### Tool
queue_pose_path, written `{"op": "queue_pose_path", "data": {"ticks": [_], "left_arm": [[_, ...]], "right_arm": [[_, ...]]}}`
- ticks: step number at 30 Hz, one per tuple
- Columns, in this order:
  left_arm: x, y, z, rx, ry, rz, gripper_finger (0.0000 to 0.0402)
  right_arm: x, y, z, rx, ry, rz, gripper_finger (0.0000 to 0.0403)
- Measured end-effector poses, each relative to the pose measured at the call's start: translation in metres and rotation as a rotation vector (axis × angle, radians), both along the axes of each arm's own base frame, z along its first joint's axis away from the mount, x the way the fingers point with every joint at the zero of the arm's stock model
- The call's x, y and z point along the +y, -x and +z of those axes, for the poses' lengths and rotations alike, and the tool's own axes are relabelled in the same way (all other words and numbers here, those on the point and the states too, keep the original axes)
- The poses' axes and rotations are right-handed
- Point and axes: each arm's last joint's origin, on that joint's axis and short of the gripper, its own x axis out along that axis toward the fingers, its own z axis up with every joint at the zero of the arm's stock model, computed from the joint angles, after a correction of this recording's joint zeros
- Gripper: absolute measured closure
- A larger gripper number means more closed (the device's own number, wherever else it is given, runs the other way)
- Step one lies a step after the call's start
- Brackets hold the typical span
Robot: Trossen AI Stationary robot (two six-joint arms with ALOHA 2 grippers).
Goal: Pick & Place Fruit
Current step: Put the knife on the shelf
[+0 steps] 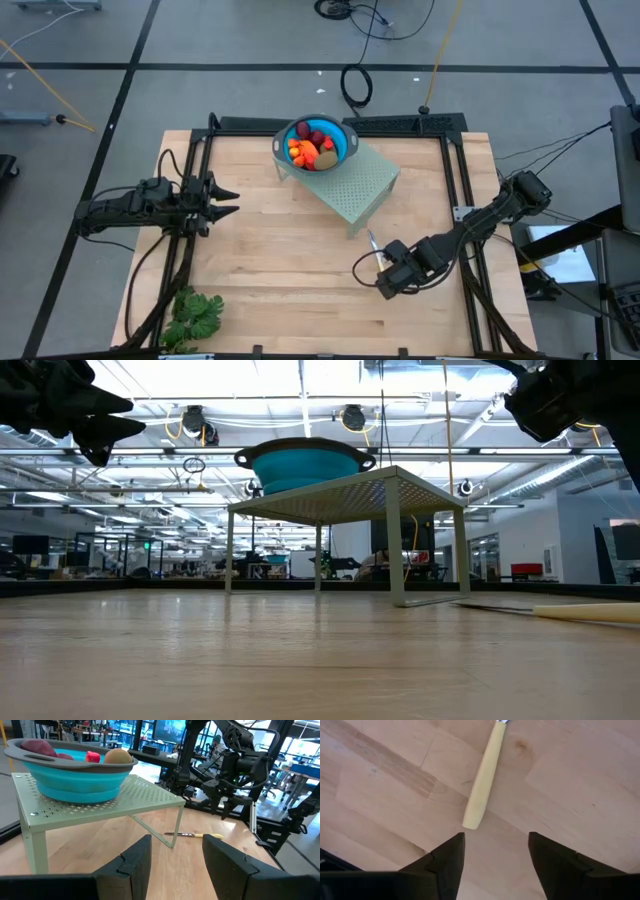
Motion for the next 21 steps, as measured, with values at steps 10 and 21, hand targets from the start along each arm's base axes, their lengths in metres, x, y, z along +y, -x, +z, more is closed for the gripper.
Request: {"op": "queue_pose_path", "data": {"ticks": [10,21], "left_arm": [[0.0000,0.0000,0.0000,0.000,0.000,0.000,0.0224],[0.0000,0.0000,0.0000,0.000,0.008,0.000,0.0224]], "right_arm": [[-0.0063,-0.0070,0.0004,-0.048,0.027,-0.067,0.0204],[-0.0085,-0.0093,0.0005,-0.059,0.027,-0.072,0.0204]]}}
